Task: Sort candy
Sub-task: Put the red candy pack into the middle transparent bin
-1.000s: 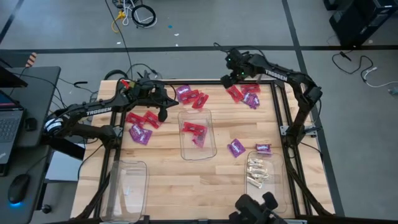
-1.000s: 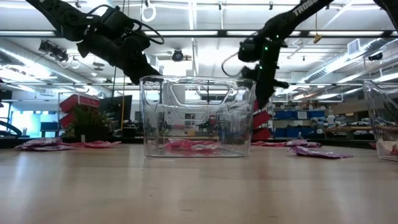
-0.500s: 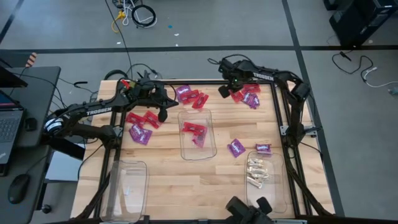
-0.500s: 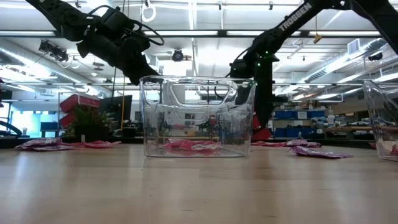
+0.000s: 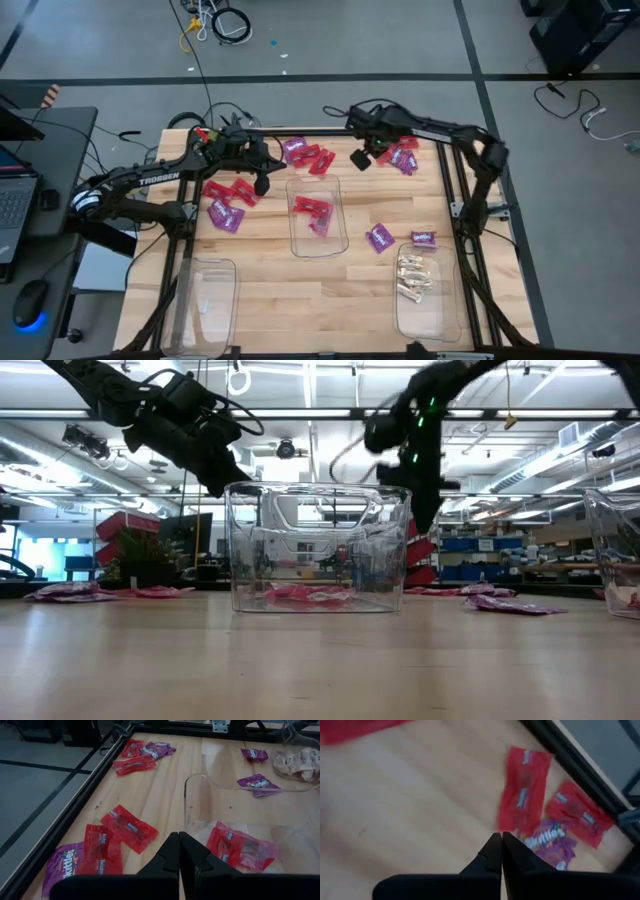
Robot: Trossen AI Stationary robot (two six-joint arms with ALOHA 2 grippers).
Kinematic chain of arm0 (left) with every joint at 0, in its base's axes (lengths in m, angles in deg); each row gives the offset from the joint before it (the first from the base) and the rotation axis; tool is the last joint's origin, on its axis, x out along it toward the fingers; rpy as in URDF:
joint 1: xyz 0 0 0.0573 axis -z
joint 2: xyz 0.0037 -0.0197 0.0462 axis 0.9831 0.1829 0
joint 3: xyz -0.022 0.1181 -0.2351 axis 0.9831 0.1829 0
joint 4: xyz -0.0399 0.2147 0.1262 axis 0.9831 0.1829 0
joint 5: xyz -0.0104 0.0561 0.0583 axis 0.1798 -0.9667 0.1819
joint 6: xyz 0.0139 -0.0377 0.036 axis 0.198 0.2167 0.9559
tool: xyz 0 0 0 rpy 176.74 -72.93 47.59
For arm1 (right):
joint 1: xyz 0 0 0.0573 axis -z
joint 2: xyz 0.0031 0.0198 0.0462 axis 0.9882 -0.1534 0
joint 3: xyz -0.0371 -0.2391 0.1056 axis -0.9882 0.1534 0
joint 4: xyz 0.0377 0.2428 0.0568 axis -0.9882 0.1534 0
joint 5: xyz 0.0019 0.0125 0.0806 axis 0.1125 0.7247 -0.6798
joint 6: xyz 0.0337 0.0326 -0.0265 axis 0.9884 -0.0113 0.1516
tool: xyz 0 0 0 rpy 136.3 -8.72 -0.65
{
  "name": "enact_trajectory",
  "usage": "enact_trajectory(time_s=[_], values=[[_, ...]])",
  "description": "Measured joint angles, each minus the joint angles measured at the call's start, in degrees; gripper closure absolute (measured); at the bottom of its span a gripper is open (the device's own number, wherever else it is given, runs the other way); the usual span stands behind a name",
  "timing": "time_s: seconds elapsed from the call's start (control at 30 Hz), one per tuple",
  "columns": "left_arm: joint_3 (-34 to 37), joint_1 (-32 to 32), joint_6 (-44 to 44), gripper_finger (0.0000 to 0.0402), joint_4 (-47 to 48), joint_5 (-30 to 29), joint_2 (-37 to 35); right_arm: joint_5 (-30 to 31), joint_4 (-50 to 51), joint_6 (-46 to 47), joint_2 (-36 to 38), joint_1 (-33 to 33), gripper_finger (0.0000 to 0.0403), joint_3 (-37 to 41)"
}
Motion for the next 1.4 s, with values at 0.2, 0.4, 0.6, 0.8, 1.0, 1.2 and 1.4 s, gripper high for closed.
enact_trajectory(time_s=[0.2,0.4,0.6,0.8,1.0,1.2,1.4], values=[[0.0,0.0,0.9,0.0401,0.7,0.0,0.0,-7.0,9.2,-3.5,10.7,-7.2,0.0403,0.0],[0.0,0.0,1.1,0.0401,0.7,0.3,0.0,-11.9,12.9,3.2,18.3,-13.7,0.0403,3.0],[0.0,0.0,0.6,0.0401,0.6,2.8,0.0,-12.4,12.4,7.0,21.8,-15.0,0.0401,9.9],[0.1,0.5,-0.3,0.0401,-0.5,4.3,0.0,-6.8,-3.2,8.6,19.1,-10.2,0.0396,18.3],[0.1,0.5,-2.2,0.0401,-1.4,3.5,0.0,0.5,-23.6,12.8,7.8,-3.9,0.0398,19.3],[0.1,0.5,-3.0,0.0401,-1.4,3.0,0.0,5.0,-27.9,12.0,-3.1,-0.7,0.0398,10.9],[0.1,0.4,-2.3,0.0401,-0.4,2.6,0.0,8.8,-22.3,15.9,-13.5,2.7,0.0398,3.1]])
